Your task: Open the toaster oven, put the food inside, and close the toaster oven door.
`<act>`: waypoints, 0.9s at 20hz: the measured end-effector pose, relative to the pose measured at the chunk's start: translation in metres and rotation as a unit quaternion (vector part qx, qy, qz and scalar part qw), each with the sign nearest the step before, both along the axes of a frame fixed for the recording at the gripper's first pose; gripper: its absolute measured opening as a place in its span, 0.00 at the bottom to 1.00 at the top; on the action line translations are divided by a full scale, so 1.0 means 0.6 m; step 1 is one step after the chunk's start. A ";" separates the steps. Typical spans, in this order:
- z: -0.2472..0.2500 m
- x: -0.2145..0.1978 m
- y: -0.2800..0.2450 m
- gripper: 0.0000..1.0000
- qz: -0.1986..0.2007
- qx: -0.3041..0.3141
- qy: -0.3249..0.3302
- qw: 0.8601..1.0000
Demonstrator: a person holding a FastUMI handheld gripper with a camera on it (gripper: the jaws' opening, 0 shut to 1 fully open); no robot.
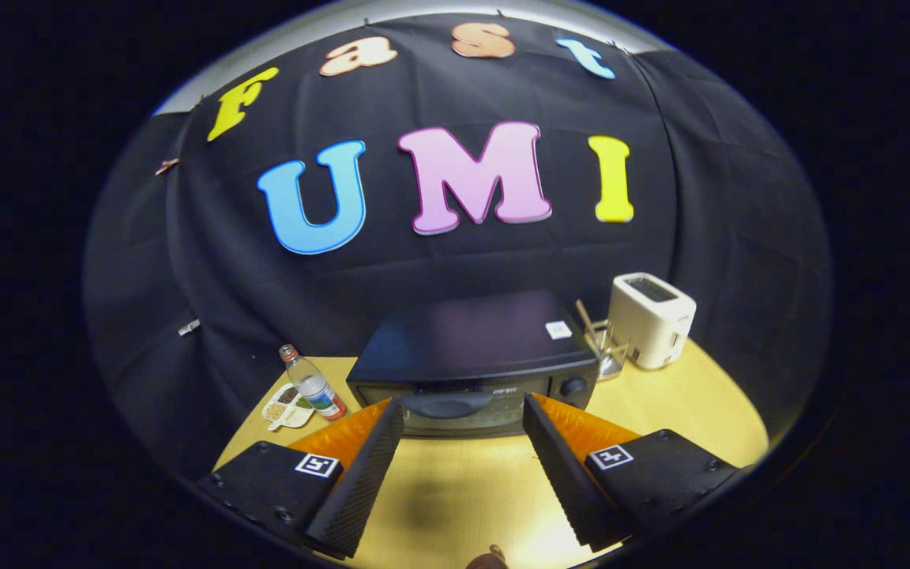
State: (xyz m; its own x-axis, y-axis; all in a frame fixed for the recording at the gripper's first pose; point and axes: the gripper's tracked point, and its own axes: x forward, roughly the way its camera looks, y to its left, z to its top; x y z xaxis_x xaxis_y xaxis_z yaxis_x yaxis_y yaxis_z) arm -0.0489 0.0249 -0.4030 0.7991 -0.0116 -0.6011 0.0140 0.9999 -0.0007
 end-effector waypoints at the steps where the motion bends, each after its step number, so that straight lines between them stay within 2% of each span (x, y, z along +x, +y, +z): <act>1: 0.034 0.003 0.000 0.99 0.016 -0.012 -0.018 1.000; 6: 0.250 0.041 -0.003 0.98 0.070 -0.030 -0.123 0.989; 8: 0.354 0.070 -0.004 0.97 0.069 -0.014 -0.179 0.981; 12: 0.505 0.089 -0.025 0.96 0.074 -0.015 -0.217 0.973; 14: 0.560 0.097 -0.042 0.97 0.067 -0.029 -0.238 0.969; 18: 0.649 0.102 -0.034 0.97 0.056 0.020 -0.284 0.957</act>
State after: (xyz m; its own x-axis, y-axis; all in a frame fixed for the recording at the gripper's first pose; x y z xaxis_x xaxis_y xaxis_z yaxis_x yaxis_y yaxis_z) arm 0.0124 0.0044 -0.0135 0.9919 0.1074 -0.0684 -0.1068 0.9942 0.0129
